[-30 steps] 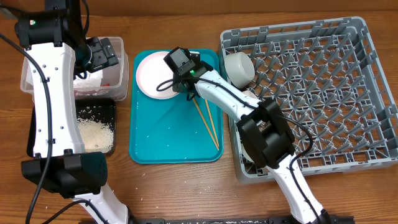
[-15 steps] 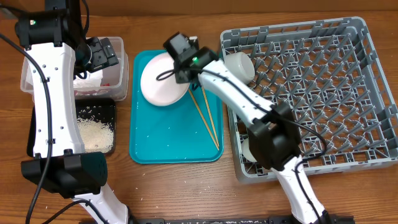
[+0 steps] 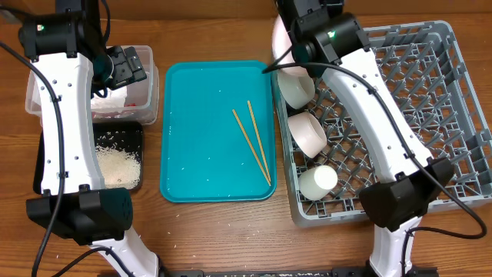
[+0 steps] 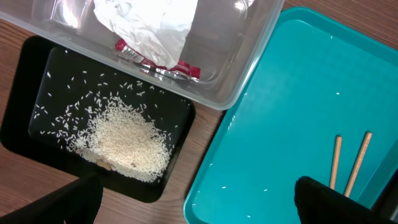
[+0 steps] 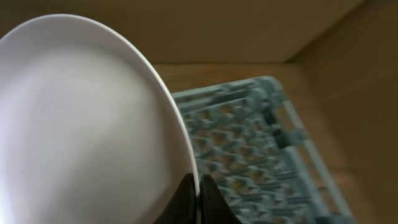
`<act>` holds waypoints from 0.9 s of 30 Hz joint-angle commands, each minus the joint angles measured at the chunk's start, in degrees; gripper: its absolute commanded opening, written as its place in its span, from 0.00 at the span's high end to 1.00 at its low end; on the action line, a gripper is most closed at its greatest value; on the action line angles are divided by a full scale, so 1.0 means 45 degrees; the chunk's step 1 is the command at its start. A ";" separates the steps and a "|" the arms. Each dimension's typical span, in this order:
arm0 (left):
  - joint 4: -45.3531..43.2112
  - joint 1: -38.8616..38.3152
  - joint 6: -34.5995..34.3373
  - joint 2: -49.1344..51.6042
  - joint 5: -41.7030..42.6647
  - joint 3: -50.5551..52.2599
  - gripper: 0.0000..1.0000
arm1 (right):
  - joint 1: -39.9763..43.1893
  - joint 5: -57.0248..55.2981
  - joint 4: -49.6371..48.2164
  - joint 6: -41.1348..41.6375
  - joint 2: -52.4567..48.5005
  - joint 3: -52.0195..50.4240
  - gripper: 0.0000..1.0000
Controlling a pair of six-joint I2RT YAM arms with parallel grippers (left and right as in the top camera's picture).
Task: Sort waste into correct bins and load items into the dishwasher
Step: 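Lift the white plate and stand it upright in the rack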
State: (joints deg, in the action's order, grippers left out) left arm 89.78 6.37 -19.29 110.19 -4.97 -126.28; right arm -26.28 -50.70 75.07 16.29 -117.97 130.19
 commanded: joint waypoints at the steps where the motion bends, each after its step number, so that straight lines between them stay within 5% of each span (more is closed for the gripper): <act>1: -0.0019 -0.0087 0.0199 -0.0287 0.0024 -0.0238 0.00 | 0.0418 -0.2817 0.0520 -0.1030 0.0204 0.0228 0.96; 12: -0.0019 -0.0087 0.0199 -0.0287 0.0024 -0.0238 0.00 | 0.2696 -0.0058 0.0199 -0.2647 0.0160 -0.1103 0.96; 27: -0.0019 -0.0087 0.0199 -0.0287 0.0024 -0.0238 0.00 | 0.2331 0.1263 -0.0573 -0.3308 -0.0053 -0.2705 0.96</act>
State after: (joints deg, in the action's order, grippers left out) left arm 89.78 6.37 -19.29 110.17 -4.97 -126.28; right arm -15.03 -46.83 72.62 1.45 -118.19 118.24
